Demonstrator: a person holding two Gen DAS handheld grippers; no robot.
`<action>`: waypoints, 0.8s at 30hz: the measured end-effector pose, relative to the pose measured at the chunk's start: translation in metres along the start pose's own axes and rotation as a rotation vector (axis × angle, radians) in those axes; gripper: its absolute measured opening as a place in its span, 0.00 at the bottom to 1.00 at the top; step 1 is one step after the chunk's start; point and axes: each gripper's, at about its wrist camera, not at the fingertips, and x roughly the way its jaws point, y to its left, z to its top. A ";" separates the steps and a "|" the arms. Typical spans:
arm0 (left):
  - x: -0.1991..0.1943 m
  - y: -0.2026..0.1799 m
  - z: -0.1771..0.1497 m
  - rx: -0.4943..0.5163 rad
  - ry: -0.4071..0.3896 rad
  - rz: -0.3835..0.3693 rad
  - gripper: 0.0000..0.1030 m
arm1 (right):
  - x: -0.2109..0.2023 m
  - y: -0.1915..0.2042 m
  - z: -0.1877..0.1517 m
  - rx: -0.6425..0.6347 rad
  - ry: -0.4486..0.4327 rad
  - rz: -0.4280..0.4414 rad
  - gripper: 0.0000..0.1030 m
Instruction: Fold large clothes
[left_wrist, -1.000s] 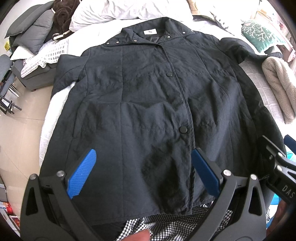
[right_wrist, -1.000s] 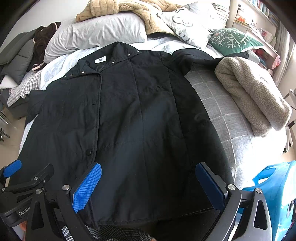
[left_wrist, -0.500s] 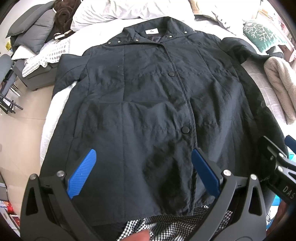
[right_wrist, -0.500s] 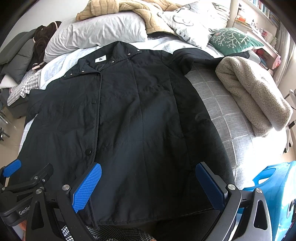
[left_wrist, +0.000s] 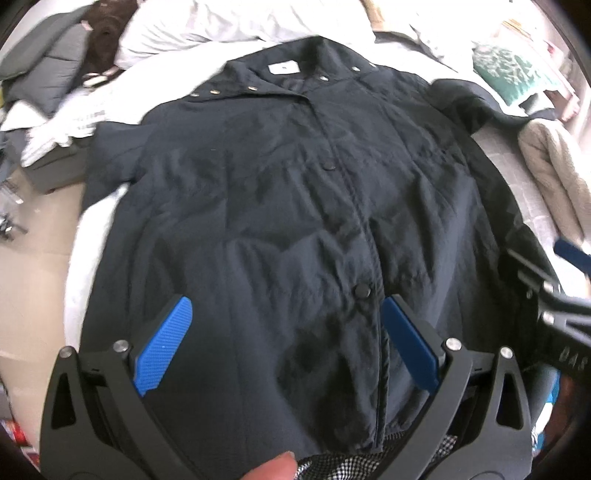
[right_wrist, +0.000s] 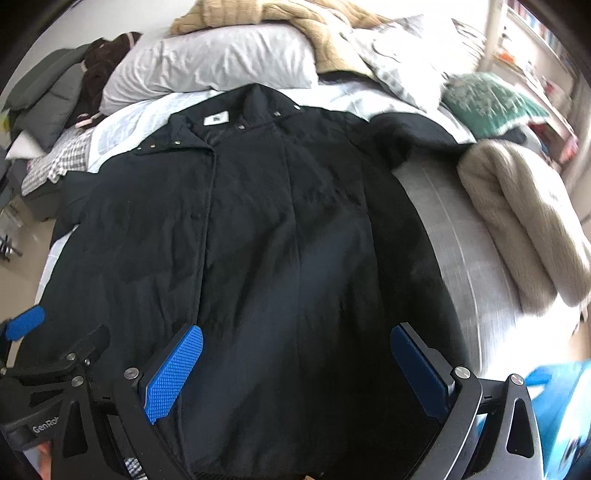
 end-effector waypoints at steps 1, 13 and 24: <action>0.002 0.005 0.007 0.006 0.000 -0.005 0.99 | 0.002 0.000 0.006 -0.017 -0.006 -0.002 1.00; 0.041 0.087 0.128 0.016 0.029 -0.058 0.99 | 0.047 -0.002 0.122 -0.227 -0.105 0.062 1.00; 0.139 0.136 0.282 -0.097 -0.078 -0.091 0.98 | 0.151 0.017 0.262 -0.231 -0.093 0.169 1.00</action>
